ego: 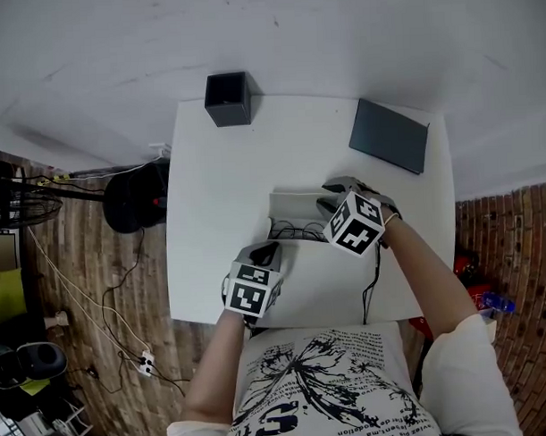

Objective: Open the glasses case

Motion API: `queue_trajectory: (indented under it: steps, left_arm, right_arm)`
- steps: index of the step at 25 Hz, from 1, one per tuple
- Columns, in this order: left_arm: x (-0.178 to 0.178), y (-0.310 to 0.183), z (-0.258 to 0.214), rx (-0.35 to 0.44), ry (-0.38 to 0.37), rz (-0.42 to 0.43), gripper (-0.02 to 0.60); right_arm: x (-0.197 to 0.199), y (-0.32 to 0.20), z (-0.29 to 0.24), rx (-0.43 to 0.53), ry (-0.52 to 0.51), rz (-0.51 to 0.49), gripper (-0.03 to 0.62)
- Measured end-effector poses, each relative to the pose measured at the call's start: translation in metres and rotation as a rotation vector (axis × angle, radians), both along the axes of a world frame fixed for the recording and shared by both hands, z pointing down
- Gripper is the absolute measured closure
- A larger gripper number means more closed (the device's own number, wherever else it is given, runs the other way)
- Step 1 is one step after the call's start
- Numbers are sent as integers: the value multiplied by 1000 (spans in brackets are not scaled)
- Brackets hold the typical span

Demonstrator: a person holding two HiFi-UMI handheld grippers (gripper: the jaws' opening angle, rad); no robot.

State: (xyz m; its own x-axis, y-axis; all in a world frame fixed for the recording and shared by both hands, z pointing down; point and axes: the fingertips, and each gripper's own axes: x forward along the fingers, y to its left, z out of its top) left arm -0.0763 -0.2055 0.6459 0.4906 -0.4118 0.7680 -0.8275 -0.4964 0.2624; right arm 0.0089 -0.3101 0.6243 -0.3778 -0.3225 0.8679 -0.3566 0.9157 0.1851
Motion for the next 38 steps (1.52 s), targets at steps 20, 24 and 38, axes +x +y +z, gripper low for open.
queue_trajectory:
  steps: [20, 24, 38]
  left_arm:
    - [-23, 14, -105, 200, 19, 67, 568]
    - [-29, 20, -151, 308, 46, 86, 568]
    - [-52, 69, -311, 712, 207, 155, 568]
  right_arm:
    - [14, 60, -132, 125, -379, 512, 579]
    - [17, 85, -166, 215, -466, 599, 579]
    - [23, 168, -277, 578, -728, 651, 579]
